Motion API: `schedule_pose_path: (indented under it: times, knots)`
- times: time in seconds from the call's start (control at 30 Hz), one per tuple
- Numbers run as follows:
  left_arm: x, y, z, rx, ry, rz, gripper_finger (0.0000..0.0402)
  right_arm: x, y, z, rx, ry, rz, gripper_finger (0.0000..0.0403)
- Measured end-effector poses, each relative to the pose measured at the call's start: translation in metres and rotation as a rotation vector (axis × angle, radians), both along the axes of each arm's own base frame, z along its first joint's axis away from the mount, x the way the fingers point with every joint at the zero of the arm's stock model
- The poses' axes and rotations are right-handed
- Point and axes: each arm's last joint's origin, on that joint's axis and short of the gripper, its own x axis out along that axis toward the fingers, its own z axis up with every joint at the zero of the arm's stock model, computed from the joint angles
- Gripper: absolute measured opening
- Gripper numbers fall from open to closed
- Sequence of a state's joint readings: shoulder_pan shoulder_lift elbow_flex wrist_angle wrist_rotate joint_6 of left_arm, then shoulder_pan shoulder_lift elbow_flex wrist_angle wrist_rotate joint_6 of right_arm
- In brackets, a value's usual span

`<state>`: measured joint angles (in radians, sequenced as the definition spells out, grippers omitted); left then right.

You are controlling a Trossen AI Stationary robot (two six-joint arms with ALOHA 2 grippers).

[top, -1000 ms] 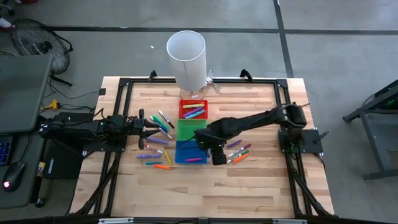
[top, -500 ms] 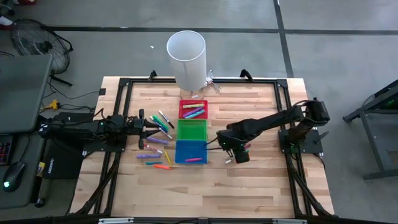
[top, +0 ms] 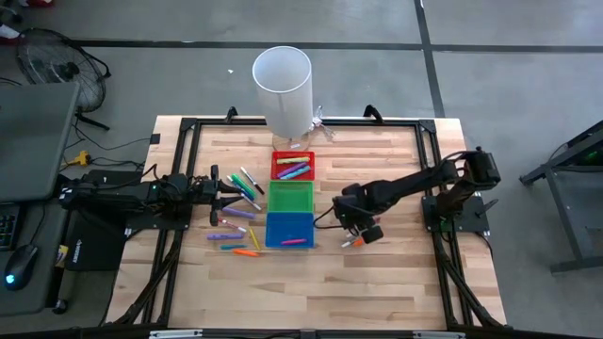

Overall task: Pick & Place Markers
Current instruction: Put the violet pen into the blue bin

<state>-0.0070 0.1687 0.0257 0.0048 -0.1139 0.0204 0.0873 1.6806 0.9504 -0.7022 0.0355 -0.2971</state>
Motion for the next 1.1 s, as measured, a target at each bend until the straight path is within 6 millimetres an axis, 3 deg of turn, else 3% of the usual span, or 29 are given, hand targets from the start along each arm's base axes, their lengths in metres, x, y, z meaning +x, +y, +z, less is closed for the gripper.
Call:
schedule_pose_path:
  times: [0.63, 1.0, 1.1]
  knots:
    - [0.0, 0.0, 0.0, 0.0, 0.0, -0.001, 0.0085, 0.01, -0.005, -0.025, 0.03, 0.043, 0.006, 0.0121]
    - [0.0, 0.0, 0.0, 0.0, 0.0, -0.001, 0.0085, 0.012, -0.007, -0.028, 0.025, 0.034, -0.005, 0.0036]
    - [0.0, 0.0, 0.0, 0.0, 0.0, -0.001, 0.0085, 0.012, -0.007, -0.028, 0.026, 0.03, -0.009, 0.003]
